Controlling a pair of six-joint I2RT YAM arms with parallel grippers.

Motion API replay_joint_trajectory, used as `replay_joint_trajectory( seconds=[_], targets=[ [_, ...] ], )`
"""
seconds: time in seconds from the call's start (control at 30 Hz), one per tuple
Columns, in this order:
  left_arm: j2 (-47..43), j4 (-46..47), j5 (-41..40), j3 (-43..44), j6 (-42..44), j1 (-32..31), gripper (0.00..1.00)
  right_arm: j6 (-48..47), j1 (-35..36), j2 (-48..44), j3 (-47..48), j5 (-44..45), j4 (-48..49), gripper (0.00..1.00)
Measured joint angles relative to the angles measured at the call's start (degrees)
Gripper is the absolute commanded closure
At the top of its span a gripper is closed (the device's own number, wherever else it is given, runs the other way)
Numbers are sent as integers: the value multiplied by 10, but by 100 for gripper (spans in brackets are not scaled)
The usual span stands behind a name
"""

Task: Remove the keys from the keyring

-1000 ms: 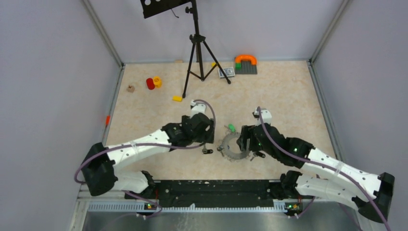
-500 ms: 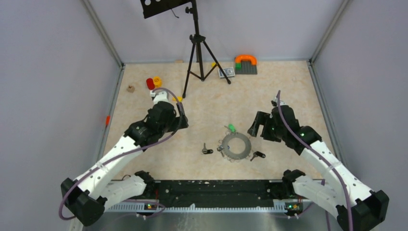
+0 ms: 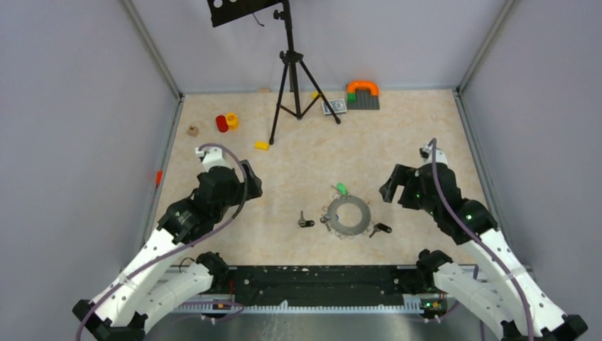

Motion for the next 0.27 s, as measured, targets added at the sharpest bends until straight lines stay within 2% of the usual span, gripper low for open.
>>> replay_joint_trajectory(
  seconds=[0.13, 0.27],
  targets=[
    [-36, -4, -9, -1, -5, 0, 1, -7, 0, -75, 0, 11, 23, 14],
    [-62, -9, -19, -2, -7, 0, 1, -11, 0, -109, 0, 17, 38, 13]
  ],
)
